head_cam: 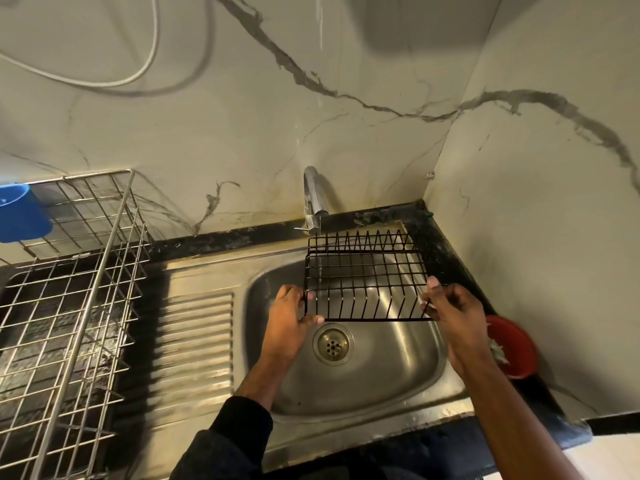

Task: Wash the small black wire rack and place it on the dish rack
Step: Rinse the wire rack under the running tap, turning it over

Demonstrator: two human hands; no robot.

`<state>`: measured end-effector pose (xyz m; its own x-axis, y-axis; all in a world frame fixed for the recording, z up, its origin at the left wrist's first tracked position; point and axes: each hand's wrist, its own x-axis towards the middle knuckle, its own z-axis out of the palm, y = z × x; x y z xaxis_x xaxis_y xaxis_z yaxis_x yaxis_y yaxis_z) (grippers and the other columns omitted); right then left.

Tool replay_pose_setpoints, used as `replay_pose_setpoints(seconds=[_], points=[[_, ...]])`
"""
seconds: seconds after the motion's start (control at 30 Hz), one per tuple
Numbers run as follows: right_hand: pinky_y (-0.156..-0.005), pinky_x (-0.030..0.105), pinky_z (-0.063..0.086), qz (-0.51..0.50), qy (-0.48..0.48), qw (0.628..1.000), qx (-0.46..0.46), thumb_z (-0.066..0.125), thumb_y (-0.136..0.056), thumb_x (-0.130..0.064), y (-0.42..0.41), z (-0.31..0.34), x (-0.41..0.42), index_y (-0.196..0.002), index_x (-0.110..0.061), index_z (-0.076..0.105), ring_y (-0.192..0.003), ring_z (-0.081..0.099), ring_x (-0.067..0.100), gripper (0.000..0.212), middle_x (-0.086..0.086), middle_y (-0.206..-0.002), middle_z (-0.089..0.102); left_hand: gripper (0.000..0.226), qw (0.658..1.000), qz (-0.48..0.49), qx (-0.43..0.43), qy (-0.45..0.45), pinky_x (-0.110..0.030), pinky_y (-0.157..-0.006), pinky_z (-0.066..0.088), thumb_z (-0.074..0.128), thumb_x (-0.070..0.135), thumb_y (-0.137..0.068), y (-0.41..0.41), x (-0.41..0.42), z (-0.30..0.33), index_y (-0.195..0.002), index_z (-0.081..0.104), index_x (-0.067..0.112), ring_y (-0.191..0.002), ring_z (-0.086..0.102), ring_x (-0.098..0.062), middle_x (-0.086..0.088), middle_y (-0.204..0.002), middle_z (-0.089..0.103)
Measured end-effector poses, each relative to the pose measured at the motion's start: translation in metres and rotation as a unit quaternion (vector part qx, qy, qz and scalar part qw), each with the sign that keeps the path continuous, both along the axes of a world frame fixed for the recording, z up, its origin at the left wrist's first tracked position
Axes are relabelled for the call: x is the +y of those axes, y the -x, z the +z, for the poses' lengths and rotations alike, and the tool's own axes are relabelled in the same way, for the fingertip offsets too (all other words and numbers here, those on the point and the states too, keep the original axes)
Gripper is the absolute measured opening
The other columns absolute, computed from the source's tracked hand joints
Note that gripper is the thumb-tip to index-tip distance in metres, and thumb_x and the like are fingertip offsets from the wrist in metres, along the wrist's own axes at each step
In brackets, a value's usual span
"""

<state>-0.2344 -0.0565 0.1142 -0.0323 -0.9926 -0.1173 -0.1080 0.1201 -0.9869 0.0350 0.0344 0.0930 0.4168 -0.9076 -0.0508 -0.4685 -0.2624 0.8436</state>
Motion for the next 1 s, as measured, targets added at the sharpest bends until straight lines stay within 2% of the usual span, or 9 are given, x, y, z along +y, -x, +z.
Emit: replay_pose_setpoints(seconds=[0.13, 0.23, 0.33, 0.47, 0.6, 0.67, 0.77, 0.9, 1.0], points=[[-0.094, 0.057, 0.055, -0.009, -0.008, 1.000, -0.013, 0.073, -0.077, -0.061, 0.0037, 0.0005, 0.0000, -0.080, -0.006, 0.061, -0.099, 0.069, 0.036, 0.057, 0.020, -0.092, 0.070, 0.047, 1.000, -0.006, 0.006, 0.002, -0.031, -0.109, 0.048, 0.087, 0.013, -0.077, 0.0029, -0.0009, 0.0002, -0.116, 0.063, 0.013, -0.118, 0.059, -0.016, 0.005, -0.118, 0.053], [-0.093, 0.056, 0.057, -0.005, -0.010, 1.000, -0.018, 0.074, -0.077, -0.063, 0.0053, 0.0004, 0.0009, -0.071, -0.016, 0.060, -0.090, 0.068, 0.030, 0.049, 0.023, -0.089, 0.067, 0.046, 1.000, -0.008, 0.009, 0.006, -0.031, -0.109, 0.047, 0.087, 0.013, -0.077, 0.0038, -0.0006, -0.0002, -0.116, 0.063, 0.015, -0.119, 0.059, -0.016, 0.006, -0.118, 0.054], [-0.093, 0.055, 0.057, -0.002, -0.011, 1.000, -0.025, 0.074, -0.078, -0.060, 0.0052, 0.0014, 0.0013, -0.070, -0.018, 0.058, -0.088, 0.068, 0.025, 0.046, 0.015, -0.083, 0.067, 0.045, 1.000, -0.008, 0.014, 0.009, -0.034, -0.111, 0.047, 0.087, 0.012, -0.077, 0.0037, -0.0001, -0.0011, -0.112, 0.061, 0.019, -0.120, 0.059, -0.017, 0.005, -0.118, 0.054], [-0.094, 0.054, 0.057, -0.003, -0.008, 1.000, -0.024, 0.072, -0.080, -0.055, 0.0037, 0.0036, 0.0024, -0.076, -0.011, 0.059, -0.093, 0.070, 0.027, 0.046, 0.018, -0.089, 0.070, 0.045, 1.000, -0.009, 0.016, 0.008, -0.036, -0.111, 0.048, 0.088, 0.013, -0.077, 0.0032, 0.0002, -0.0010, -0.113, 0.062, 0.018, -0.121, 0.059, -0.018, 0.005, -0.119, 0.054], [-0.094, 0.053, 0.056, -0.005, -0.007, 1.000, -0.022, 0.073, -0.079, -0.057, 0.0032, 0.0062, 0.0042, -0.068, -0.022, 0.060, -0.092, 0.069, 0.028, 0.039, 0.009, -0.083, 0.070, 0.045, 1.000, -0.010, 0.016, 0.009, -0.038, -0.112, 0.048, 0.088, 0.012, -0.076, 0.0018, -0.0011, 0.0002, -0.112, 0.061, 0.020, -0.122, 0.059, -0.020, 0.004, -0.119, 0.054], [-0.094, 0.053, 0.057, -0.007, -0.005, 1.000, -0.026, 0.072, -0.081, -0.055, 0.0035, 0.0064, 0.0040, -0.068, -0.020, 0.060, -0.090, 0.069, 0.026, 0.039, 0.011, -0.083, 0.069, 0.045, 1.000, -0.014, 0.012, 0.015, -0.039, -0.112, 0.048, 0.088, 0.012, -0.076, 0.0013, -0.0028, 0.0006, -0.109, 0.059, 0.022, -0.121, 0.060, -0.020, 0.003, -0.118, 0.054], [-0.092, 0.051, 0.058, -0.014, -0.004, 0.999, -0.032, 0.072, -0.080, -0.055, 0.0035, 0.0072, 0.0021, -0.073, -0.013, 0.059, -0.092, 0.070, 0.031, 0.044, 0.023, -0.090, 0.068, 0.044, 1.000, -0.019, 0.012, 0.020, -0.036, -0.112, 0.047, 0.087, 0.012, -0.077, 0.0024, -0.0046, 0.0014, -0.110, 0.059, 0.022, -0.122, 0.059, -0.018, 0.006, -0.117, 0.053], [-0.092, 0.051, 0.057, -0.015, -0.013, 0.999, -0.040, 0.076, -0.070, -0.069, 0.0060, 0.0069, 0.0009, -0.068, -0.017, 0.058, -0.089, 0.068, 0.025, 0.055, 0.024, -0.087, 0.067, 0.047, 1.000, -0.019, 0.015, 0.018, -0.027, -0.109, 0.044, 0.088, 0.014, -0.077, 0.0027, -0.0039, -0.0015, -0.115, 0.062, 0.014, -0.120, 0.060, -0.016, 0.008, -0.117, 0.053], [-0.094, 0.053, 0.056, -0.003, -0.014, 0.999, -0.039, 0.075, -0.072, -0.066, 0.0037, 0.0082, 0.0024, -0.064, -0.023, 0.061, -0.088, 0.068, 0.023, 0.046, 0.017, -0.083, 0.068, 0.050, 1.000, -0.011, 0.018, 0.013, -0.027, -0.110, 0.043, 0.088, 0.014, -0.076, 0.0006, -0.0013, -0.0015, -0.119, 0.062, 0.011, -0.122, 0.058, -0.016, 0.010, -0.118, 0.052]])
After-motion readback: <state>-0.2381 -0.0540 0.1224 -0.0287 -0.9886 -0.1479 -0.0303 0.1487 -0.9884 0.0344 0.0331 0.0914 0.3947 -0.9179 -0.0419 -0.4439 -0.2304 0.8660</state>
